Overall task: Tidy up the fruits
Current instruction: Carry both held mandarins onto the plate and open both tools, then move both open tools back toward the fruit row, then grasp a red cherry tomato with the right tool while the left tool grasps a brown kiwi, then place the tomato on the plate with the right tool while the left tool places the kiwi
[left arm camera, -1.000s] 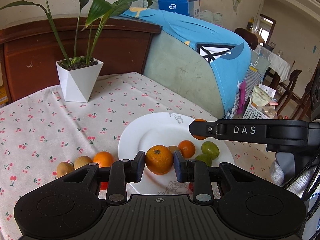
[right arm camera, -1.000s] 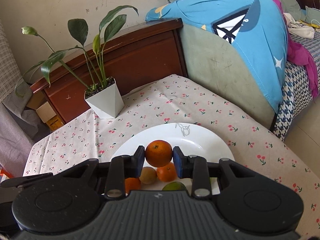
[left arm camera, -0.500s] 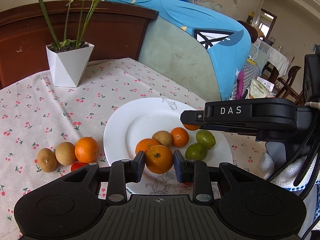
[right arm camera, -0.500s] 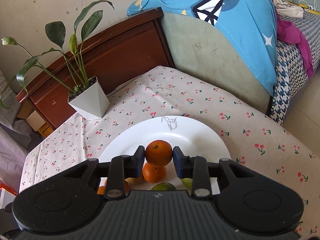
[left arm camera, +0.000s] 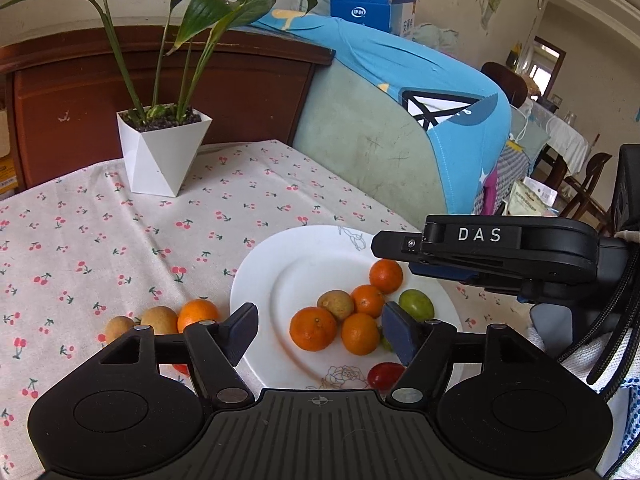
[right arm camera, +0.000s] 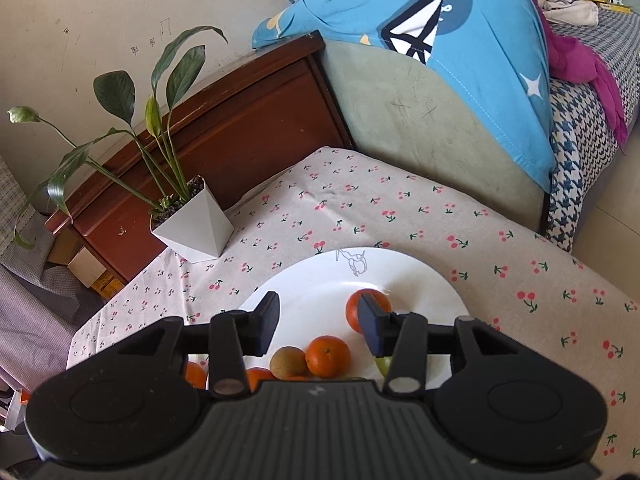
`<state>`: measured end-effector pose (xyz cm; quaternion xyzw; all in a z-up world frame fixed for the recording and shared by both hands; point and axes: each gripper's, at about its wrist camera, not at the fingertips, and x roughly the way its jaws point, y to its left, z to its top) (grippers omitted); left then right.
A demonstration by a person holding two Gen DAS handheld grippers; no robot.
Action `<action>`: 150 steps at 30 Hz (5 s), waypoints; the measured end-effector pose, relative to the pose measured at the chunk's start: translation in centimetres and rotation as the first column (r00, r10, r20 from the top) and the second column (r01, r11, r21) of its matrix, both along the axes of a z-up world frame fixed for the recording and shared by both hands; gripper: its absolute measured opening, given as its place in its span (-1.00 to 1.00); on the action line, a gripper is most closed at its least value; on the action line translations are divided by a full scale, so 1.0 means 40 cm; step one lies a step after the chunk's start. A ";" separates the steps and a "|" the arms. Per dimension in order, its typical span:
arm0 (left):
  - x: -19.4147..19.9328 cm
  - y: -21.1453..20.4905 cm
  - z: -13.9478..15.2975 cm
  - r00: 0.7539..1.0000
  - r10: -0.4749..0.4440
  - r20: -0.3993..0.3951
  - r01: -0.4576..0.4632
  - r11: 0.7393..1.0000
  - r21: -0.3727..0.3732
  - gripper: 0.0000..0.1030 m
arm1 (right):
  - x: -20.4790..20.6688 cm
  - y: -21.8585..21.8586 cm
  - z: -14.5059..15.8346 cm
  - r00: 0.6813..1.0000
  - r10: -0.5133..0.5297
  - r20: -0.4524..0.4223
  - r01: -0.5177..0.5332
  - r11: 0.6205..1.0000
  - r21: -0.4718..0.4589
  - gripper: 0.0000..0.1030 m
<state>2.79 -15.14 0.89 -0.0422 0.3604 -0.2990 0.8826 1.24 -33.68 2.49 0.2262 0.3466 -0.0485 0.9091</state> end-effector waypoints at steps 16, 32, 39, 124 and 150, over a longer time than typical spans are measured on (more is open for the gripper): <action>0.048 0.145 0.020 0.981 0.186 -0.047 -0.184 0.982 0.033 0.56 | 0.006 0.093 -0.007 0.989 0.151 -0.008 -0.151 0.988 -0.024 0.01; 0.105 0.263 0.053 0.970 0.238 -0.055 -0.231 0.966 0.114 0.70 | -0.006 0.230 -0.014 0.928 0.372 -0.003 -0.371 0.925 -0.083 0.01; 0.110 0.289 0.030 0.953 0.297 -0.062 -0.290 0.951 0.103 0.70 | -0.009 0.278 -0.039 0.911 0.412 -0.022 -0.412 0.906 -0.099 0.01; 0.050 0.109 -0.002 0.993 -0.079 0.084 0.074 0.995 0.061 -0.56 | 0.036 0.076 0.033 0.991 0.116 0.063 -0.114 0.993 -0.032 -0.62; 0.080 0.002 -0.033 0.999 -0.032 0.012 0.032 0.999 0.003 -0.33 | 0.043 0.037 -0.037 0.999 0.046 -0.027 -0.046 0.999 0.009 -0.53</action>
